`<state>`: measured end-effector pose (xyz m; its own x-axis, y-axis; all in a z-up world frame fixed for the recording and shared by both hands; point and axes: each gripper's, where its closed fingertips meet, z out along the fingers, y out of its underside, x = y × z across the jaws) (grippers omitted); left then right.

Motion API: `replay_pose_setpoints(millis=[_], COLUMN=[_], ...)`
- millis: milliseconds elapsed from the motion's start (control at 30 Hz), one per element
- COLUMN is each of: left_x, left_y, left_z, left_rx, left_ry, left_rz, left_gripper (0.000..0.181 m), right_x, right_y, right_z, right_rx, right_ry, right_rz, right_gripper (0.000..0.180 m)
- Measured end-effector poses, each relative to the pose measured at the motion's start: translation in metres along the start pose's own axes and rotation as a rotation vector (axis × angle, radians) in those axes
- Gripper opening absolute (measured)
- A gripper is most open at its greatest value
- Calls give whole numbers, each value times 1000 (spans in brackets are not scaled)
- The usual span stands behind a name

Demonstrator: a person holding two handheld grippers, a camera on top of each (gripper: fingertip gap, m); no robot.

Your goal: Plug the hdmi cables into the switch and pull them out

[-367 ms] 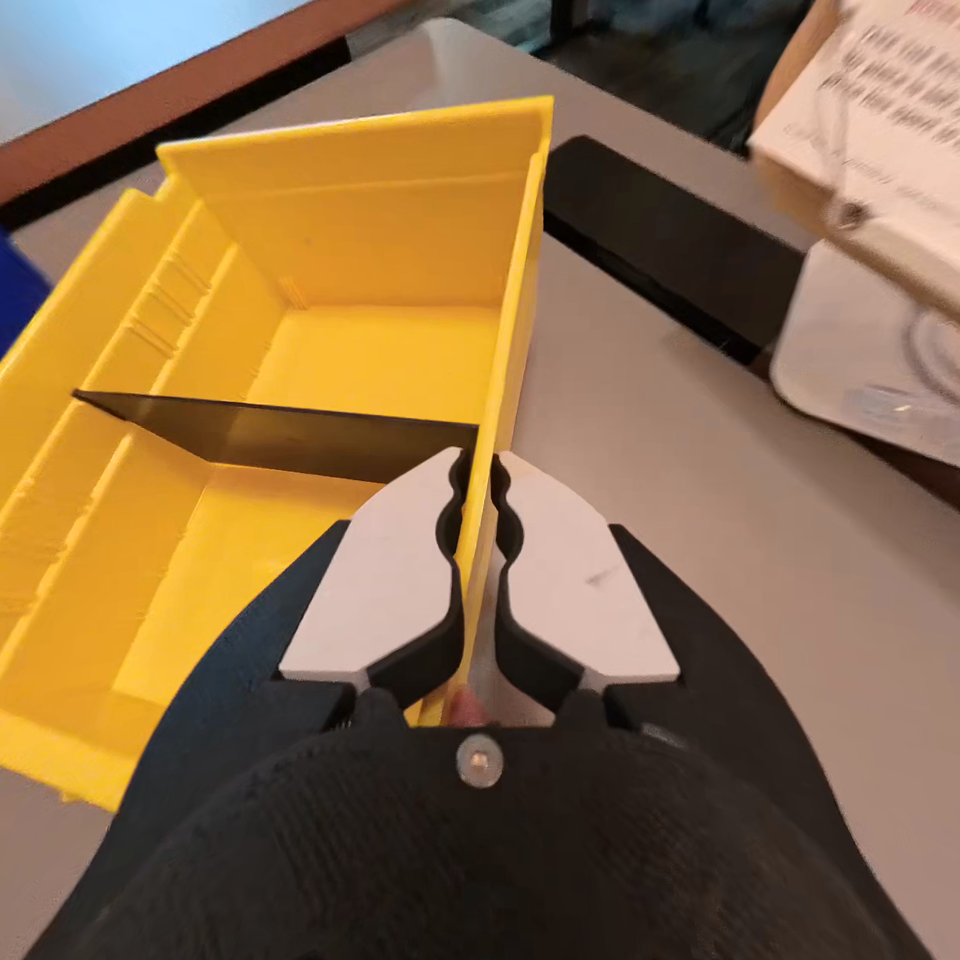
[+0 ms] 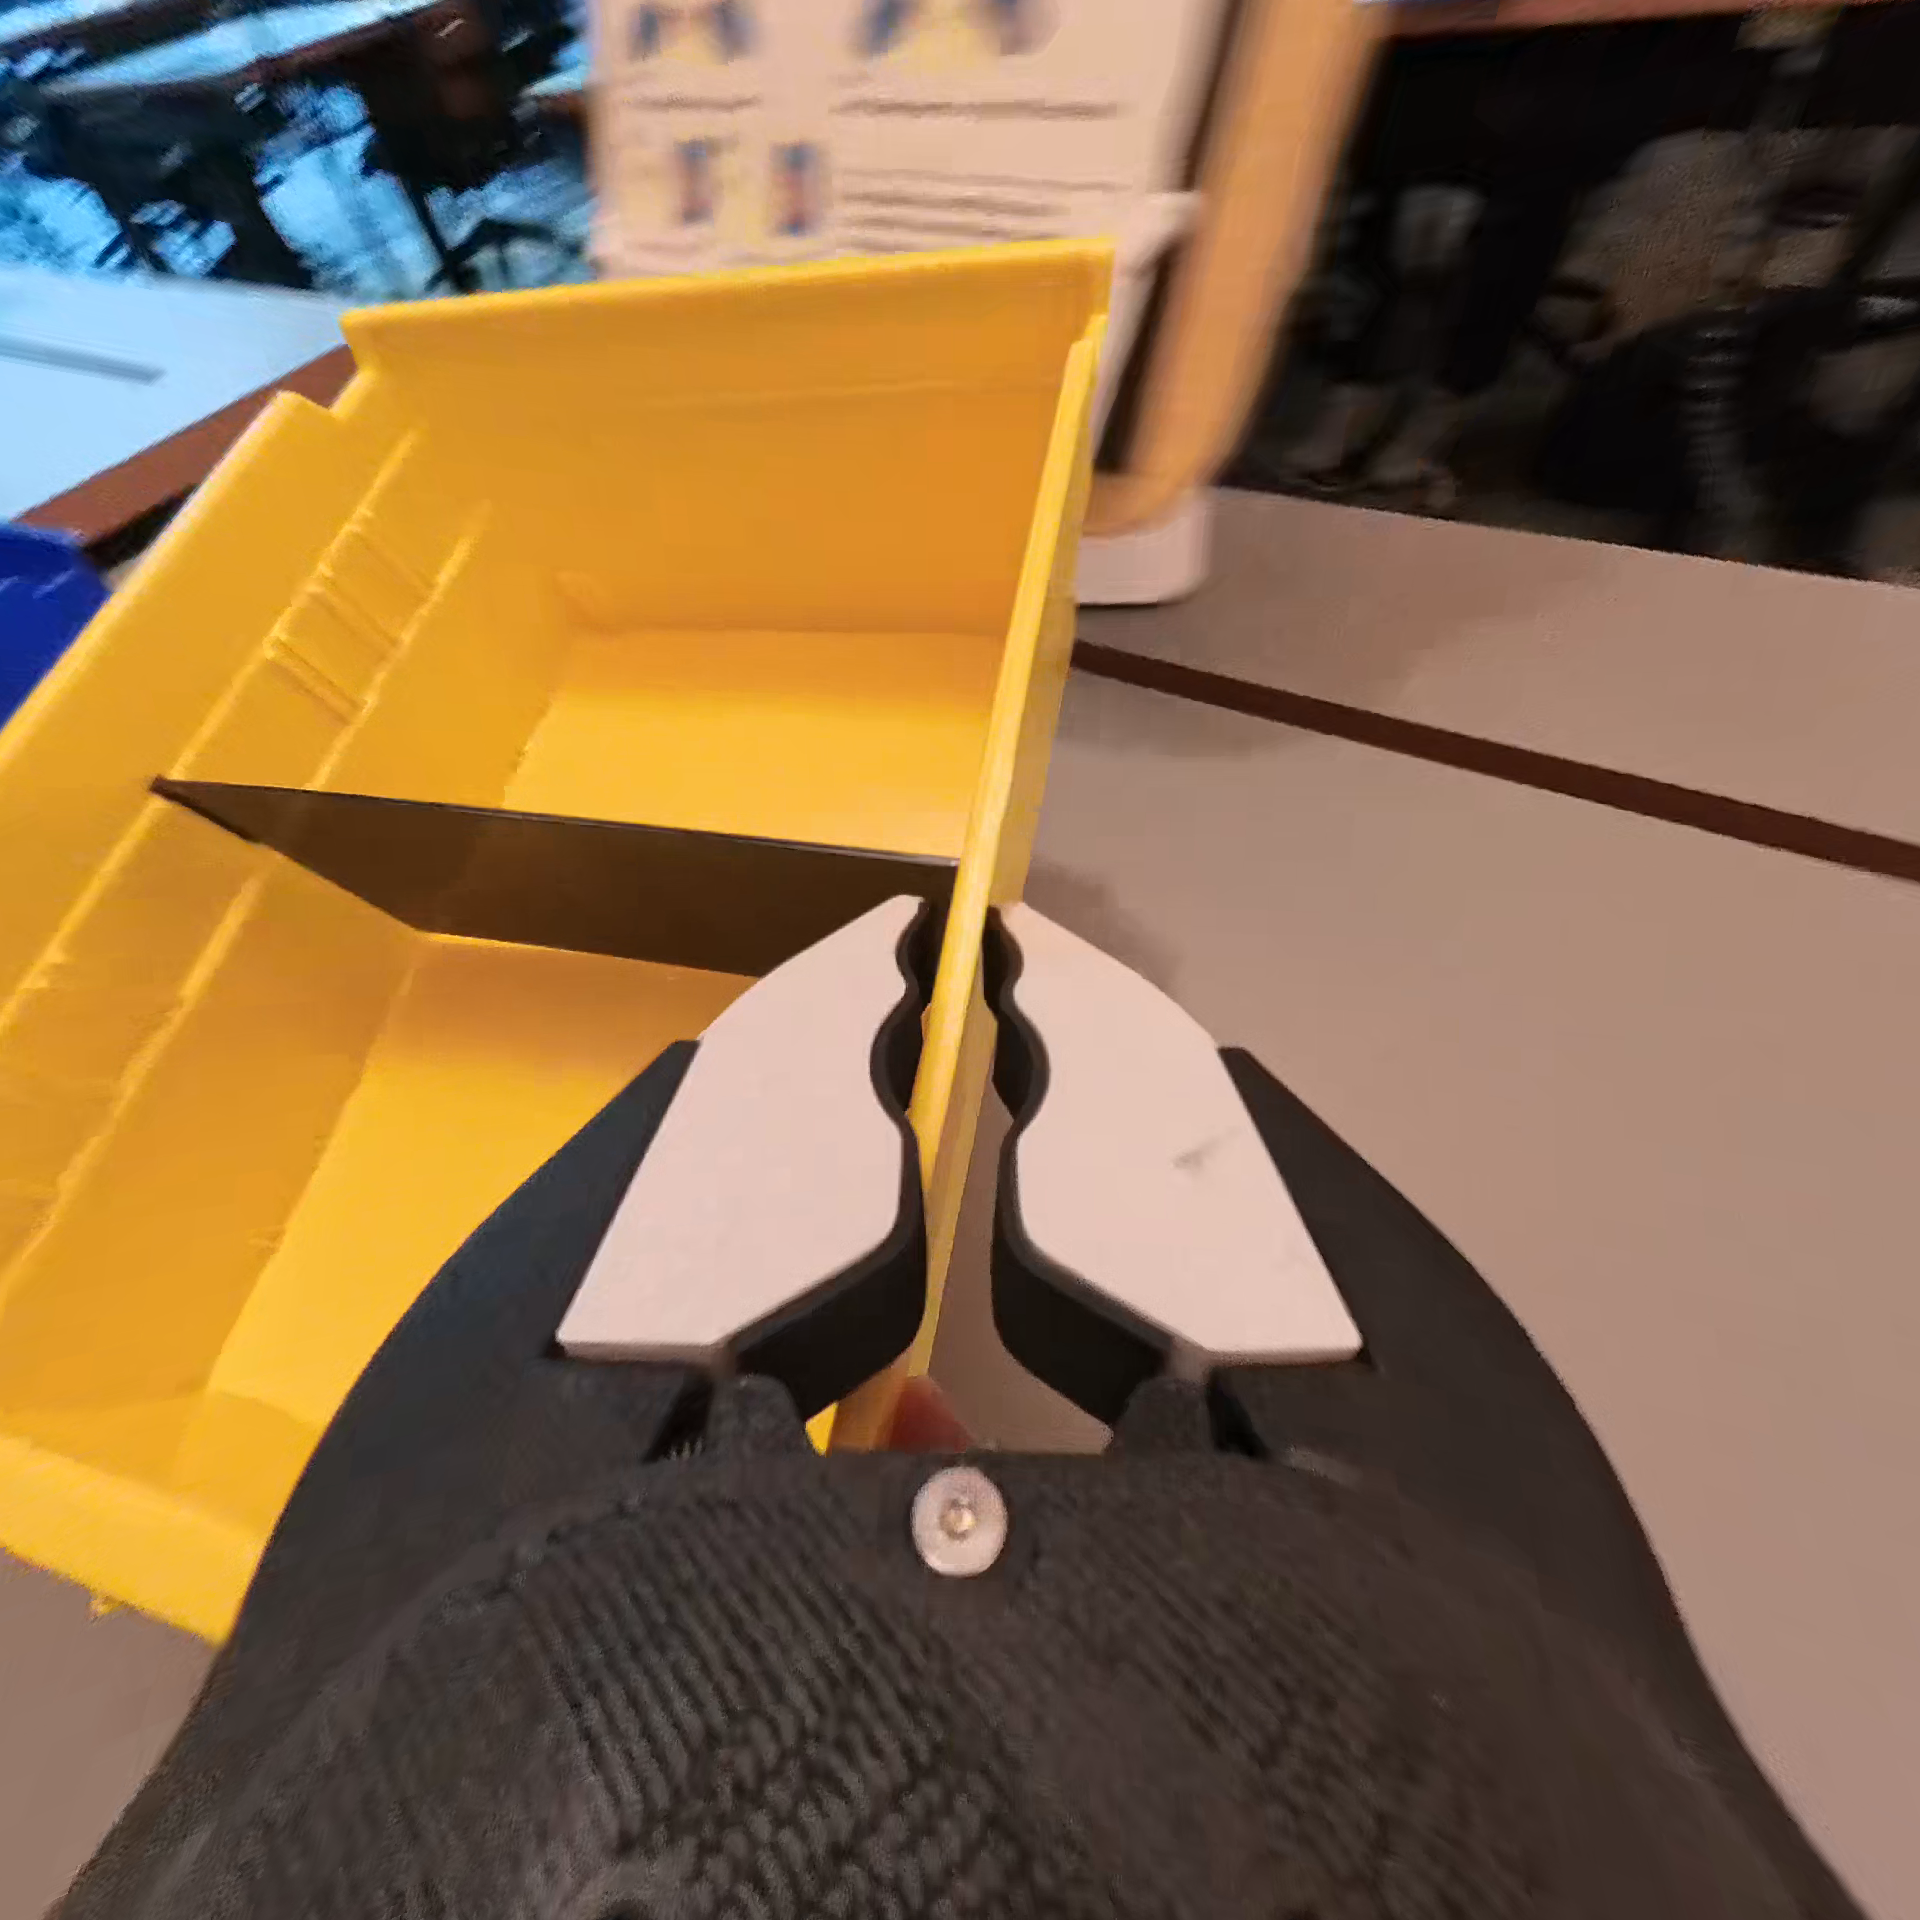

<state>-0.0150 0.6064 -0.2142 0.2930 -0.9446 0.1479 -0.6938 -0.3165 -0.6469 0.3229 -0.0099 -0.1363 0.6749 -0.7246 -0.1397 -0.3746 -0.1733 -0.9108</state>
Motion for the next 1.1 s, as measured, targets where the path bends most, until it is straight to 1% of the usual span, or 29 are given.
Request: replay_pose_setpoints(millis=[33,100,200,300,400,500,633,800,900,967,1100], left_x=[10,29,58,84,107,123,133,140,142,143,129], left_y=[-9,-28,-57,-82,-103,-122,-135,-142,-146,-147,-161], left_z=[9,28,60,95,124,143,159,167,167,164,145], left_rx=[3,10,13,-5,-12,-9,-34,-39,6,35,110], left_ry=[20,49,84,97,96,75,51,51,67,82,-14], left_rz=[8,25,33,18,-11,-11,2,3,37,56,182], left_gripper=[6,5,6,6,6,6,6,8,12,14,34], right_x=[32,94,167,217,248,264,276,281,281,281,286], right_y=[3,11,23,31,38,44,52,45,44,39,11], right_z=[-16,-45,-73,-82,-76,-64,-48,-36,-34,-39,-79], right_rx=[14,20,21,4,-21,-42,-80,-84,-80,-60,-19], right_ry=[49,164,280,369,388,392,390,386,383,398,599], right_rz=[44,84,174,207,221,245,246,214,193,149,-32], right_gripper=[9,8,9,10,10,11,10,10,11,18,55])
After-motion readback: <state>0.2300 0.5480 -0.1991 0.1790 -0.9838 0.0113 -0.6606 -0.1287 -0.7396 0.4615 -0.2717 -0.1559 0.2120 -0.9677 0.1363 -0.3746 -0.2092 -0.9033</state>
